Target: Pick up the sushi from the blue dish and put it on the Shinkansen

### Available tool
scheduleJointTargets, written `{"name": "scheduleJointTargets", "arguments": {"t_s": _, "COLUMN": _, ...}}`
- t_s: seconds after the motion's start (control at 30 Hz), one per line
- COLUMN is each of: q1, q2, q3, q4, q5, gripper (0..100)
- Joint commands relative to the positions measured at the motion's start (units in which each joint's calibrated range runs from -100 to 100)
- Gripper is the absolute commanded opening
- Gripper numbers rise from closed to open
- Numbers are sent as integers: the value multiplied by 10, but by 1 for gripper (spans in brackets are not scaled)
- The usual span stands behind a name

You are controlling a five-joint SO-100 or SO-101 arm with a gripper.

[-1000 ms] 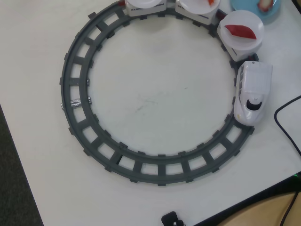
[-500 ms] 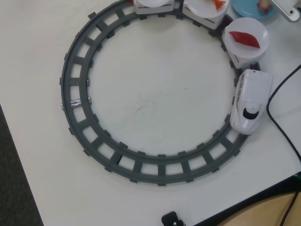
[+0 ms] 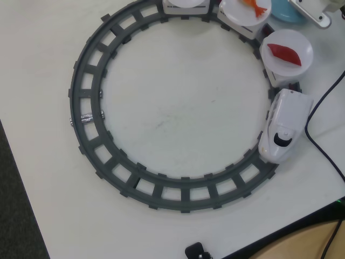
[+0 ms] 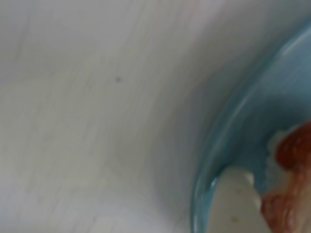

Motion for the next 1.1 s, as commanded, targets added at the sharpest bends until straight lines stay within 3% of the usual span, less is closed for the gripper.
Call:
{"name": "scheduleJointTargets", "arguments": {"t_s": 0.0, "q1": 1, "q2": 2, "q3": -21, "q4": 3, "q5": 1, "gripper": 21}}
{"name": "scheduleJointTargets", "arguments": {"t_s": 0.1, "q1": 2, "q2": 1, "q3": -21, "q4": 3, "q5": -1, "gripper": 7}}
{"name": "scheduleJointTargets", "arguments": {"t_s": 0.27, "q1": 5, "q2": -6, "q3": -21, "q4": 3, "q5": -4, "gripper": 3}}
{"name": "scheduleJointTargets", "arguments": {"t_s": 0.5, "q1": 31, "q2": -50, "q3": -17, "q4": 3, "q5": -10, "gripper": 2}}
{"name": "scheduleJointTargets", "arguments": {"t_s": 0.8, "q1": 65, "q2": -301, "q3": 26, "q4": 22, "q5": -15, "gripper": 2}}
{"name": "scheduleJointTargets", "arguments": {"t_s": 1.07, "q1": 22, "q2": -460, "q3": 128, "q4": 15, "q5": -21, "gripper": 2}}
